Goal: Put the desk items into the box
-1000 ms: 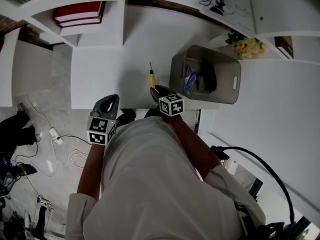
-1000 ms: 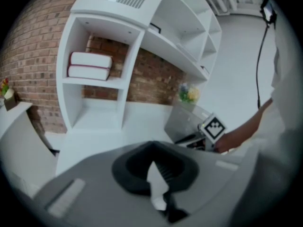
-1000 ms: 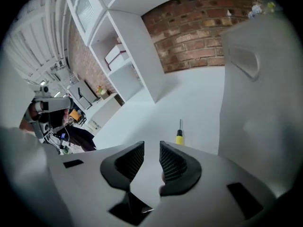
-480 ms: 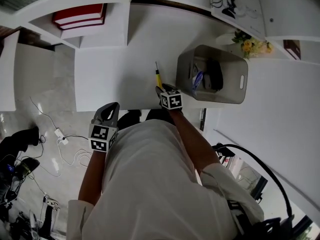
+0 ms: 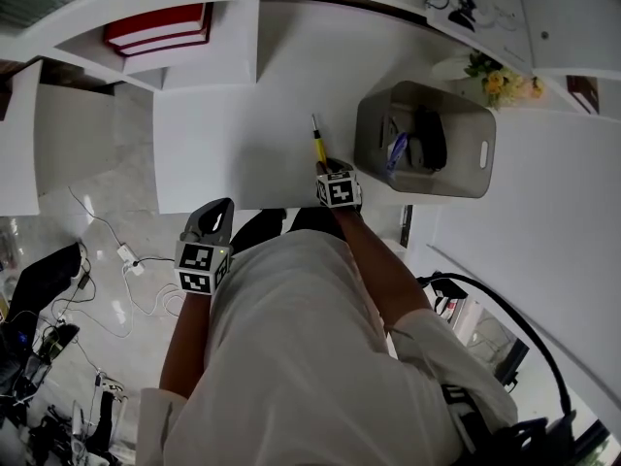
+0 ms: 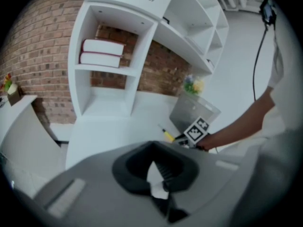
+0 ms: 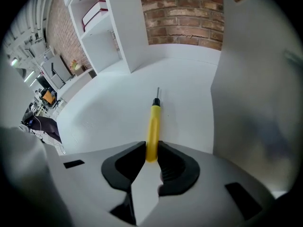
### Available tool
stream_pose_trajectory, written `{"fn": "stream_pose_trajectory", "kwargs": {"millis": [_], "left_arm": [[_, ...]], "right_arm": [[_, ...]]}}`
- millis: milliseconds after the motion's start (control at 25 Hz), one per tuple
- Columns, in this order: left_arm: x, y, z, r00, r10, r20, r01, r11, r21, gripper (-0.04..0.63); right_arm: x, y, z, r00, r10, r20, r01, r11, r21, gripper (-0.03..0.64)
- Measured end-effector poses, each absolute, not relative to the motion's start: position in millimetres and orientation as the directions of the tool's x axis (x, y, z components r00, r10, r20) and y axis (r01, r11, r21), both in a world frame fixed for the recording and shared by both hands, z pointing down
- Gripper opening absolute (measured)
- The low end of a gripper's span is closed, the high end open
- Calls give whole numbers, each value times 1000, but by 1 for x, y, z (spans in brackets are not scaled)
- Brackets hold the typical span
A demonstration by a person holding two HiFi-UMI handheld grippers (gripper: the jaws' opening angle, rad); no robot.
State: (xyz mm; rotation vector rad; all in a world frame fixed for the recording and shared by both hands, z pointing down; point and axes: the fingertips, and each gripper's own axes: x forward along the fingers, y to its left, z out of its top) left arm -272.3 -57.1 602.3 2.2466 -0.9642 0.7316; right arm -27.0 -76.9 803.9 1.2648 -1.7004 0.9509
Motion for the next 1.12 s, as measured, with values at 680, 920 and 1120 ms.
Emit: {"fn": "stream_pose_trajectory", "kwargs": {"millis": [680,920,1120], "left_arm": [[-246,-72,593,647,-448,617,-713,-642,282,3],[-209,-72,586,679,-417,604,-662,-703,259,3],[-183,-80,577,665,-458,590,-692,-675,257,3]], "right_arm": [[-56,-78,709,-337,-467,818,-927,314,-203,64],[-67,-71,644,-433,-504,747,-888,382,-256,64],[-65,-59,591,-516,-507,690,-842,447,-301,64]]}}
